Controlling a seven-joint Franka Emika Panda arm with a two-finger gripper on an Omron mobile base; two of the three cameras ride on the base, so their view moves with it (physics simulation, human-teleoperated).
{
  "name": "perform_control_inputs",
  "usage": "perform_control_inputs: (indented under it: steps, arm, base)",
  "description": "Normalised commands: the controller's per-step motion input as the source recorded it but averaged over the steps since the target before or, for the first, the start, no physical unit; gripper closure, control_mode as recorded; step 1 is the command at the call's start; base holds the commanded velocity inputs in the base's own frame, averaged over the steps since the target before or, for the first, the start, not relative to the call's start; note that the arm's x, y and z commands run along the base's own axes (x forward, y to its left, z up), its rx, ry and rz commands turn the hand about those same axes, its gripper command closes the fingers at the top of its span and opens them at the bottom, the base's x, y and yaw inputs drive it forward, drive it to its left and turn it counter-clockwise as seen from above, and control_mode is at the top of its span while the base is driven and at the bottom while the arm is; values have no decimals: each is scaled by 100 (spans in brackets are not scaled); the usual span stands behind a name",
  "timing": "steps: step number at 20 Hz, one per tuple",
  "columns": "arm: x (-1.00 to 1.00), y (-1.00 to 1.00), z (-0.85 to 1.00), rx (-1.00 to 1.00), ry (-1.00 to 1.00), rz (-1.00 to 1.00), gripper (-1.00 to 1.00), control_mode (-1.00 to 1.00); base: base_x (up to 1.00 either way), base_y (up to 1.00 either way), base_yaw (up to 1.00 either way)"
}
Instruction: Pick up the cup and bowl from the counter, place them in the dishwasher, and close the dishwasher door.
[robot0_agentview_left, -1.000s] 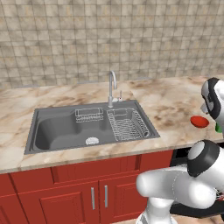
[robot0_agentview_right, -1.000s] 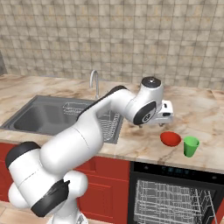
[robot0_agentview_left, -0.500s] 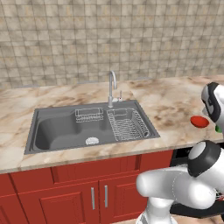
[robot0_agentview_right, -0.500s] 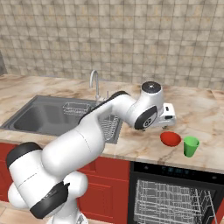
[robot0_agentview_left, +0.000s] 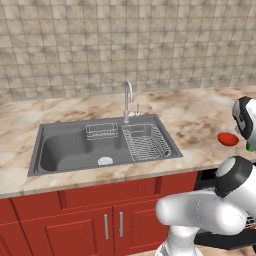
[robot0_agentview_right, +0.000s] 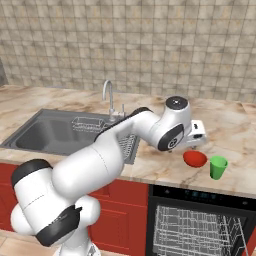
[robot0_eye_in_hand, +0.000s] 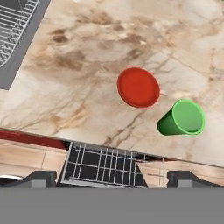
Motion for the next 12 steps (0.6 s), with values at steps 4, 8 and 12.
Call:
perform_control_inputs:
  steps: [4, 8, 12]
  arm:
    - [0, -7, -19, -5, 0, 0, -100, -100]
    - [0, -3, -20, -4, 0, 0, -100, -100]
    - [0, -4, -14, -2, 0, 0, -100, -100]
  base:
    - [0, 0, 0]
    - [0, 0, 0]
    - [0, 0, 0]
